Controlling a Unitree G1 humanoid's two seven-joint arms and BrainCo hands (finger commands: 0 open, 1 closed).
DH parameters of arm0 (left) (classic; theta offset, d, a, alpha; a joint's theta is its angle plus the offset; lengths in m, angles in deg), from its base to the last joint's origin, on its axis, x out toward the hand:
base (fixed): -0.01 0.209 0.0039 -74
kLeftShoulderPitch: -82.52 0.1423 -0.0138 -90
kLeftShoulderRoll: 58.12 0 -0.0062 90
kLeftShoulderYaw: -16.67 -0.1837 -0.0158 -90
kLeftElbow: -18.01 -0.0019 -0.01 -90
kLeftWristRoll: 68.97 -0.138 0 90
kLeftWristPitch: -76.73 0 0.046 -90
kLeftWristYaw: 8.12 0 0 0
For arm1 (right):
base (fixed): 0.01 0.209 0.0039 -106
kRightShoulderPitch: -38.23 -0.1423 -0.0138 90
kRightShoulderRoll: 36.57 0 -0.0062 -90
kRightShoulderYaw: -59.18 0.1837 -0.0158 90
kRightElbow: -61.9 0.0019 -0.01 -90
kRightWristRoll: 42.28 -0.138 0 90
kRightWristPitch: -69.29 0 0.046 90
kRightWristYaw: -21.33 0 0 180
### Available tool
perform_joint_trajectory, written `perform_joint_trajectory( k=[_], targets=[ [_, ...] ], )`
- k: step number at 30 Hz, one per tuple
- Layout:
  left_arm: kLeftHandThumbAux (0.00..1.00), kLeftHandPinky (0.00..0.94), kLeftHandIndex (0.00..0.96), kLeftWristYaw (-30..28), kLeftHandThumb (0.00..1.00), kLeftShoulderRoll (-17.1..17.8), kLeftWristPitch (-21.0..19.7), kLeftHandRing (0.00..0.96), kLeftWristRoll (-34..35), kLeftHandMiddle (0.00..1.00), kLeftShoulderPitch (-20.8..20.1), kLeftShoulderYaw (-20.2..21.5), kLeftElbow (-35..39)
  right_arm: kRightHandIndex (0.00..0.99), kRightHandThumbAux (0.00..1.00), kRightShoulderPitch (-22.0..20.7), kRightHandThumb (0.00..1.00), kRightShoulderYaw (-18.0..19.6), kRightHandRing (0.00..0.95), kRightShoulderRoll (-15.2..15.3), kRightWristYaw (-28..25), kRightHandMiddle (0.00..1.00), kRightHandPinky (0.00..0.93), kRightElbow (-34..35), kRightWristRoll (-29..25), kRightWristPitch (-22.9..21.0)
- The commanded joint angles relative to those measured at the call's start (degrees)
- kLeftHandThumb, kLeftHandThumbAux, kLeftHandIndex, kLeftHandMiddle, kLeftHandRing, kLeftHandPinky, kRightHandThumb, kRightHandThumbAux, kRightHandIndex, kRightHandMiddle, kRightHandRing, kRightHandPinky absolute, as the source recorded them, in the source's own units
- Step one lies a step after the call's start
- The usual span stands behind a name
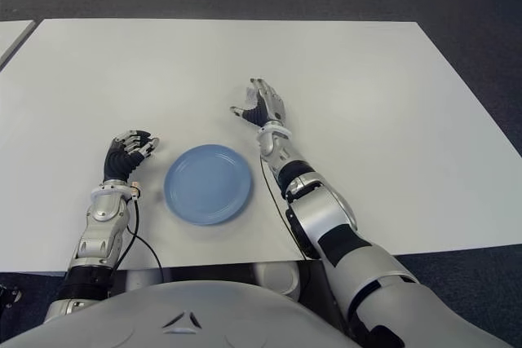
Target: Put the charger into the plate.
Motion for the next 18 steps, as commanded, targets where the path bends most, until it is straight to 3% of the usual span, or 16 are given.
perform_joint_trajectory(
  k=[1, 10, 18],
  targets=[
    [0.722, 0.476, 0.424, 0.39, 0.704, -0.30, -0.16, 0.497, -0.56, 0.498, 0.27, -0.08, -0.34, 0.047, 0.573, -2.45, 0.586, -0.93, 0.042, -2.73, -2.14, 0.023, 0.160, -1.76, 0.50, -0.62],
    [0.722, 0.480, 0.424, 0.38, 0.704, -0.24, 0.81, 0.500, -0.60, 0.502, 0.36, 0.23, -0.57, 0.029, 0.626, -3.79, 0.590, -6.30, 0.009, -2.57, -4.97, 0.002, 0.103, -3.19, 5.07, 3.66],
    [0.722, 0.482, 0.425, 0.73, 0.704, -0.17, 1.94, 0.500, -0.69, 0.502, 0.33, 0.72, -1.00, 0.021, 0.652, -5.91, 0.588, -9.70, 0.000, -4.77, -5.95, 0.000, 0.093, -4.28, 8.22, 4.16]
  ],
)
